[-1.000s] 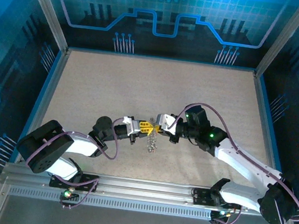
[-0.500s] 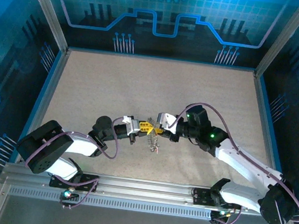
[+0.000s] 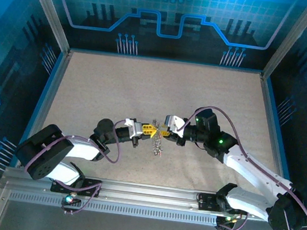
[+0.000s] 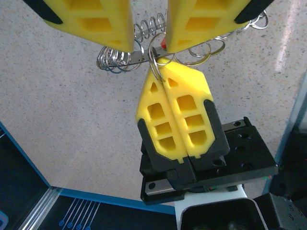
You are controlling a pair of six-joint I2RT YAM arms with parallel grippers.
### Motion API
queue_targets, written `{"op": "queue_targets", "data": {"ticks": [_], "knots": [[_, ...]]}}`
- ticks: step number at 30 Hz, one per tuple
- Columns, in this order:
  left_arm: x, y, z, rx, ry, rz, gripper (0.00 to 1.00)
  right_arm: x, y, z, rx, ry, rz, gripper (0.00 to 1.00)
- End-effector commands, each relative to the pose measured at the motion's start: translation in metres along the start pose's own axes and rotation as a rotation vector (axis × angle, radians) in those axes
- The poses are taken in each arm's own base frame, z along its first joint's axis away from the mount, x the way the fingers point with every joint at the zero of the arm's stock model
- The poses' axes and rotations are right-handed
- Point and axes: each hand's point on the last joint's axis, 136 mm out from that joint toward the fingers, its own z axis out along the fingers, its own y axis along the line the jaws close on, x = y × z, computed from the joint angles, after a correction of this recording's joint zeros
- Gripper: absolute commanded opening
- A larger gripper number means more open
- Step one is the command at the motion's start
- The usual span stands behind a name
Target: Put the keys on the keyring
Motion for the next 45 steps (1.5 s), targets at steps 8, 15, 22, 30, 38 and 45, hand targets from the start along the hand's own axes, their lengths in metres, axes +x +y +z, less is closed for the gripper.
{"op": "queue_targets", "data": {"ticks": [8,15,22,30,38,45], "knots": [[-0.031,0.004,0.0,0.003,-0.093,0.069,0.0,0.006,-0.008,0.005,-0.014,0.031,0.079,0.18],[-0.032,0.002,0.0,0.009,-0.096,0.07,0.0,0.014,-0.011,0.008,-0.061,0.06,0.185,0.0],[-0.034,0.001,0.001,0.025,-0.103,0.068,0.0,0.013,-0.006,0.012,-0.106,0.052,0.21,0.0],[-0.035,0.0,0.002,0.032,-0.106,0.067,0.0,0.004,-0.001,0.026,-0.148,0.028,0.19,0.0],[-0.033,0.0,0.001,0.024,-0.1,0.064,0.0,-0.002,0.005,0.019,-0.14,-0.021,0.107,0.18],[-0.035,-0.001,0.0,0.028,-0.106,0.07,0.0,-0.005,0.009,0.012,-0.132,-0.039,0.062,0.18]]}}
